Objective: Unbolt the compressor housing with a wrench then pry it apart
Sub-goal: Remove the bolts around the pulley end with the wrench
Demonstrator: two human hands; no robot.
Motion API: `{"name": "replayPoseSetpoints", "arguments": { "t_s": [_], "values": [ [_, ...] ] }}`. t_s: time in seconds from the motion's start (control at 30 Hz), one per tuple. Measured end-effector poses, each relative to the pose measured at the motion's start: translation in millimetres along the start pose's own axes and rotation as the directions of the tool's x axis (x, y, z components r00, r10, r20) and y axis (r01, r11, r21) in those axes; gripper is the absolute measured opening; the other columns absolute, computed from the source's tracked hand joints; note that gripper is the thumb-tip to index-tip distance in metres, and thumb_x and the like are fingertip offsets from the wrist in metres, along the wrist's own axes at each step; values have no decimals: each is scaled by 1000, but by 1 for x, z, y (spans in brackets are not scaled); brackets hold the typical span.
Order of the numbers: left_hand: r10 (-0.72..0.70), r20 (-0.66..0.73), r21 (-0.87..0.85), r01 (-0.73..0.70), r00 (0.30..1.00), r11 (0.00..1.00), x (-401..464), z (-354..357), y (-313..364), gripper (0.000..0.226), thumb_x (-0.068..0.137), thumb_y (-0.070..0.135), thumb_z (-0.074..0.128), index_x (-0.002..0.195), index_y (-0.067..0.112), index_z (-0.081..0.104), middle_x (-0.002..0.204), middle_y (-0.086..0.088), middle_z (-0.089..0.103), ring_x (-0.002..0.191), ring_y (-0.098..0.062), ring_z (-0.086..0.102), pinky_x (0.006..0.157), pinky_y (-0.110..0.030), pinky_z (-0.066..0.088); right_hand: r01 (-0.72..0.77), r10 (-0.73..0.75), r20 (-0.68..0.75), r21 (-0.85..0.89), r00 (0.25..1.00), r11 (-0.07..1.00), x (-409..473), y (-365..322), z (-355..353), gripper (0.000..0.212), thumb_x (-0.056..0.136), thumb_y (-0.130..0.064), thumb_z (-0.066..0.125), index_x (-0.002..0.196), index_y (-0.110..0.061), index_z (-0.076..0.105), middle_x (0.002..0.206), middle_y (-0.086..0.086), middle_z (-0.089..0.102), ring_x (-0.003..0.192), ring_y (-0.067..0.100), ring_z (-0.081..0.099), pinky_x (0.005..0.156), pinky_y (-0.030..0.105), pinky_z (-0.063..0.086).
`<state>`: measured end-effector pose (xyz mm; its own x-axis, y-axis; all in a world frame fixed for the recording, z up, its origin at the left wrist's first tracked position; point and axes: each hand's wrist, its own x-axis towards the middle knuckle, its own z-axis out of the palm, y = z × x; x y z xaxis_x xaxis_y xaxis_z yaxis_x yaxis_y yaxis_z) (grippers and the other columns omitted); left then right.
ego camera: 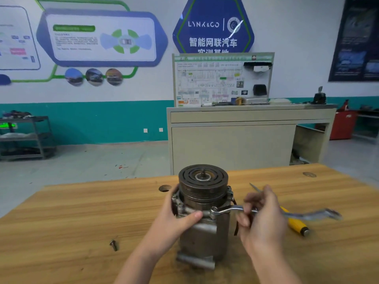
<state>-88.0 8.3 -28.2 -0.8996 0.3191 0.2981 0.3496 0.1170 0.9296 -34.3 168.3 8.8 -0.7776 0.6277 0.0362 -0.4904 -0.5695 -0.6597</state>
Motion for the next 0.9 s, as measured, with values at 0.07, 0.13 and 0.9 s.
{"name": "replayPoseSetpoints", "arguments": {
  "t_s": [0.07, 0.13, 0.9],
  "values": [
    [46, -57, 34, -44, 997, 998, -9, 3, -1, 93, 46, 76, 74, 125, 52, 32, 125, 33, 49, 112, 23, 43, 89, 0, 37, -302, 303, 108, -29, 947, 953, 28, -6, 1, 44, 100, -30, 43, 61, -11, 50, 36, -4, 38, 23, 6, 25, 29, 10, 15],
    [61, -84, 48, -57, 995, 997, -21, 11, -1, 95, 49, 78, 71, 130, 50, 28, 132, 33, 43, 117, 23, 39, 96, -2, 33, -414, 436, 178, -148, 882, 898, 48, -10, 1, 38, 97, -34, 48, 67, -11, 48, 39, -5, 37, 23, 3, 25, 25, 11, 16],
    [222, -680, 305, -6, 699, 952, -21, 102, 15, 132, 41, 30, 95, 145, -5, 22, 139, -29, 33, 133, -43, 28, 109, -47, 22, 796, -684, 410, -356, 603, 489, -3, 4, -38, 19, 90, -51, 59, 82, -37, 69, 64, -19, 68, 54, 9, 66, 57, 24, 50]
  ]
}}
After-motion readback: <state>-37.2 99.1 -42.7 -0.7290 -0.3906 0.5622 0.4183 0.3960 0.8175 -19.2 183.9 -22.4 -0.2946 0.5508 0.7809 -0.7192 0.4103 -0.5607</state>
